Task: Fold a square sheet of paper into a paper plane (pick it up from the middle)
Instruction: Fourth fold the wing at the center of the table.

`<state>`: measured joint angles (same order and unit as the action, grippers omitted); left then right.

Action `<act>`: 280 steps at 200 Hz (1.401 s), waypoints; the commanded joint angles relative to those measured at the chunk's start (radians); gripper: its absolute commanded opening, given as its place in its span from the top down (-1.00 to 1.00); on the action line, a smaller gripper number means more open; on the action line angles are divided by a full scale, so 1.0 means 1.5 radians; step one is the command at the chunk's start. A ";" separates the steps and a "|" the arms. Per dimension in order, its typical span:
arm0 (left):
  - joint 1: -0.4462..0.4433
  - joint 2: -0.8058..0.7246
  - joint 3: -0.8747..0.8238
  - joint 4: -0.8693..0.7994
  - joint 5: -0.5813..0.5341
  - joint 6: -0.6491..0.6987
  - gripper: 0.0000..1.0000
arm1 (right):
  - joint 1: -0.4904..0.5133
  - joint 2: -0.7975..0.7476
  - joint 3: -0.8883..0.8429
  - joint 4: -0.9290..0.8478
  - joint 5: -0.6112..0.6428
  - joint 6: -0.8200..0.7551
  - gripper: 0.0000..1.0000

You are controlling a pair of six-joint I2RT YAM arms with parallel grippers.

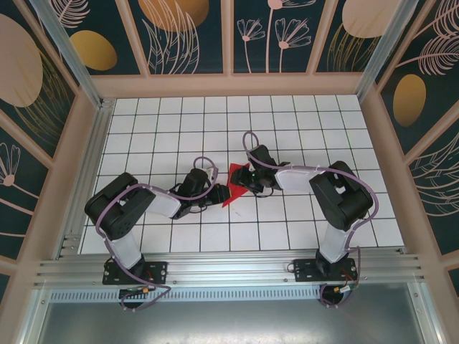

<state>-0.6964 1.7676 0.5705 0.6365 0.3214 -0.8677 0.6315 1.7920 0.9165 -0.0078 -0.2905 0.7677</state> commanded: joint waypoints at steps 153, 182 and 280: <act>0.007 0.018 0.007 0.002 0.013 -0.036 0.71 | -0.022 0.019 -0.076 -0.003 0.023 -0.047 -0.05; 0.008 0.026 0.015 0.018 0.033 -0.043 0.56 | -0.023 0.030 -0.075 -0.008 0.020 -0.031 -0.05; 0.008 0.055 0.073 -0.051 0.050 0.013 0.45 | -0.021 0.045 -0.075 0.001 0.003 -0.013 -0.02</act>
<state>-0.6861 1.8156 0.6453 0.6113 0.3908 -0.8986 0.6037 1.7729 0.8406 0.1127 -0.3611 0.7464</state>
